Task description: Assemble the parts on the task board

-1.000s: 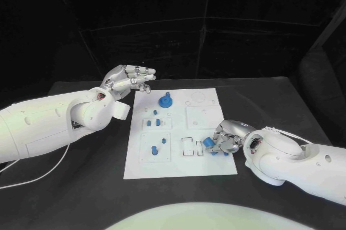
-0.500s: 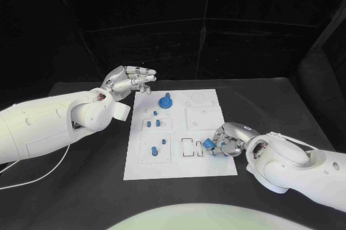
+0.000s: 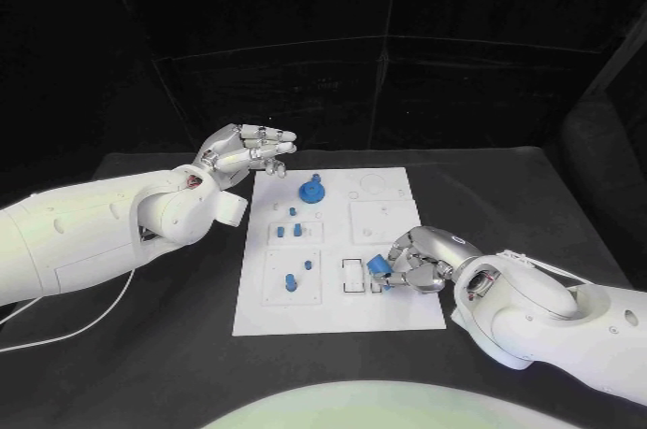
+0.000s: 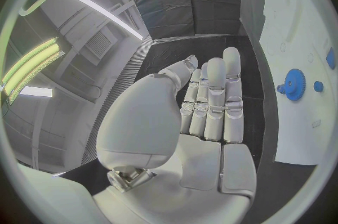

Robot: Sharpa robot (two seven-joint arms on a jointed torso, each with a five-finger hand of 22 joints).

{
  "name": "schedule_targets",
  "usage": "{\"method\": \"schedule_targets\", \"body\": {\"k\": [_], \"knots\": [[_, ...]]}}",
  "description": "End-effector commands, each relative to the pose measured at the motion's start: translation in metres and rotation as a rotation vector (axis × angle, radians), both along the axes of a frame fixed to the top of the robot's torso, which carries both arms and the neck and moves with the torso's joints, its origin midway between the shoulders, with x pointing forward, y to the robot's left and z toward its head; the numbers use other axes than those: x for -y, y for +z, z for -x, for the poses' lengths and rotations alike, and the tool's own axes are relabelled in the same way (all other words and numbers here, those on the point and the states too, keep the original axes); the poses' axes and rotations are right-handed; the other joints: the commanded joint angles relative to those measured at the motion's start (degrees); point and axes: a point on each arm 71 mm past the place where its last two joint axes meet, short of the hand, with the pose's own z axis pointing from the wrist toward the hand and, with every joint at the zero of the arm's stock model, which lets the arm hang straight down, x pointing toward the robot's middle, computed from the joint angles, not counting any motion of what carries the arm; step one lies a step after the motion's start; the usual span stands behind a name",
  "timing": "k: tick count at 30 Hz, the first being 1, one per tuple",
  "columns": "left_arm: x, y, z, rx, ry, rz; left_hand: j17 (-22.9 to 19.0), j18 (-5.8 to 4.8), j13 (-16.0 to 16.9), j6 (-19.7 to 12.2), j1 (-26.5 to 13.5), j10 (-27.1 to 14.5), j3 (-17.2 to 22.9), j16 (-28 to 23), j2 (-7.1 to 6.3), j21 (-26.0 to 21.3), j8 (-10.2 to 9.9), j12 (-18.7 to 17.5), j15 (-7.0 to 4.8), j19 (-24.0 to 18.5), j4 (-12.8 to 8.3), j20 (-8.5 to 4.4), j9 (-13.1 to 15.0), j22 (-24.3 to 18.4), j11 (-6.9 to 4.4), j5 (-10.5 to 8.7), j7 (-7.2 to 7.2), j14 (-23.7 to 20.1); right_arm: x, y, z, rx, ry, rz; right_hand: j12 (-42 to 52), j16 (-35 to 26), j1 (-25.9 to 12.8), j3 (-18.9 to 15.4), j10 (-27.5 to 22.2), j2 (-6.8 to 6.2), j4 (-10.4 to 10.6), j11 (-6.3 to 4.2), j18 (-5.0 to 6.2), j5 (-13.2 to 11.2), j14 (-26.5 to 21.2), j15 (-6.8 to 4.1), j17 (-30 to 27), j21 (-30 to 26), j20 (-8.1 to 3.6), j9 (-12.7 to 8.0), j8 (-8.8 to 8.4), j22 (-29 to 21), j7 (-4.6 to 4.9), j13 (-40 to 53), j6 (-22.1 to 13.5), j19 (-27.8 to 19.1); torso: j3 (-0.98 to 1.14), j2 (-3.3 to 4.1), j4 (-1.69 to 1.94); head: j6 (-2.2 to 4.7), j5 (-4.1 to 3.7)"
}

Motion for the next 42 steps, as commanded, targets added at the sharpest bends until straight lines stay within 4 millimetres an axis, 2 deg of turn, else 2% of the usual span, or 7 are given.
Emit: {"method": "schedule_targets", "body": {"k": [1,23,26,28,33,39,42], "knots": [[0.002,0.001,0.0,-0.001,-0.016,0.01,-0.1,0.73,0.0,-0.6,-0.1,-0.4,0.0,0.2,-0.03,-0.3,0.4,0.3,0.0,0.1,-0.2,0.23,0.0,-0.1,-0.06,0.32,0.04,-0.4,-0.006,-0.002,-0.001,-0.025,0.016,0.004,-0.4,0.1,-1.1,-0.6,1.2,-0.12,0.0,-0.32,-0.56,-0.3,4.0,-0.3,4.8,0.3,-0.03,0.9,0.48,3.3,-0.9,5.2,1.4,0.2,0.01,0.01,-0.02,-0.02,0.14],[0.004,0.001,0.0,-0.003,-0.021,0.011,-0.1,0.73,0.0,-0.6,-0.1,-0.4,0.0,0.2,-0.03,-0.3,0.4,0.3,0.0,0.1,-0.2,0.23,0.0,-0.1,-0.06,0.32,0.04,-0.4,-0.036,-0.012,-0.012,-0.055,0.016,0.037,-1.3,0.0,-5.8,-4.0,1.3,1.7,0.3,-1.45,-0.53,-3.3,4.0,-1.24,4.8,0.2,-0.87,3.1,2.82,3.2,-2.26,5.1,3.5,0.1,0.02,0.05,-0.08,-0.1,0.62],[0.004,0.001,0.0,-0.004,-0.023,0.011,-0.1,0.73,0.0,-0.6,-0.1,-0.4,0.0,0.2,-0.03,-0.3,0.4,0.3,0.0,0.1,-0.2,0.23,0.0,-0.1,-0.06,0.32,0.04,-0.4,-0.038,-0.012,-0.013,-0.046,0.007,0.039,-1.6,-0.1,-6.9,-4.8,1.3,1.9,0.3,-1.59,-0.52,-6.1,4.0,-1.37,4.7,0.1,-1.02,3.6,3.27,3.1,-2.4,5.0,3.5,0.1,0.03,0.05,-0.07,-0.06,0.63],[0.004,0.001,0.0,-0.004,-0.023,0.011,-0.1,0.73,0.0,-0.6,-0.1,-0.4,0.0,0.2,-0.03,-0.3,0.4,0.3,0.0,0.1,-0.2,0.23,0.0,-0.1,-0.06,0.32,0.04,-0.4,-0.039,-0.012,-0.014,-0.041,0.001,0.038,-1.8,-0.2,-8.1,-5.6,1.2,1.91,0.3,-1.63,-0.51,-9.9,4.0,-1.42,4.6,0.1,-1.09,4.0,3.51,3.1,-2.44,5.0,3.3,0.1,0.01,0.03,-0.07,-0.1,0.73],[0.004,0.001,0.0,-0.004,-0.023,0.01,-0.1,0.73,0.0,-0.6,-0.1,-0.4,0.0,0.2,-0.03,-0.3,0.4,0.3,0.0,0.1,-0.2,0.23,0.0,-0.1,-0.06,0.32,0.04,-0.4,-0.039,-0.011,-0.015,-0.024,-0.013,0.041,-2.3,-0.4,-12.2,-6.5,1.2,0.83,0.4,-1.58,-0.49,-18.0,3.9,-1.42,4.4,-0.1,-1.14,4.8,3.9,3.0,-2.44,4.9,2.7,0.1,0.02,0.0,-0.11,-0.08,0.82],[0.004,0.001,0.0,-0.005,-0.023,0.01,-0.1,0.73,0.0,-0.6,-0.1,-0.4,0.0,0.2,-0.03,-0.3,0.4,0.3,0.0,0.1,-0.2,0.23,0.0,-0.1,-0.06,0.32,0.04,-0.4,-0.038,-0.01,-0.015,-0.008,-0.014,0.044,-3.0,-0.7,-17.1,-4.8,1.0,-2.17,0.5,-1.67,-0.43,-18.4,3.8,-1.51,3.9,-0.3,-1.24,5.4,4.2,2.7,-2.48,4.6,2.4,-0.1,0.06,-0.02,-0.1,-0.05,0.82],[0.004,0.001,0.0,-0.006,-0.024,0.01,-0.1,0.72,0.0,-0.7,-0.1,-0.5,0.0,0.2,-0.05,-0.3,0.4,0.4,0.03,0.0,-0.3,0.25,-0.1,-0.1,-0.02,0.33,0.08,-0.5,-0.038,-0.009,-0.015,0.0,-0.01,0.042,-3.2,-0.8,-17.5,-4.2,0.9,-2.54,0.5,-1.68,-0.41,-18.4,3.8,-1.5,3.7,-0.3,-1.25,5.5,4.22,2.6,-2.47,4.5,2.4,-0.2,0.08,-0.03,-0.15,0.04,0.79]]}}
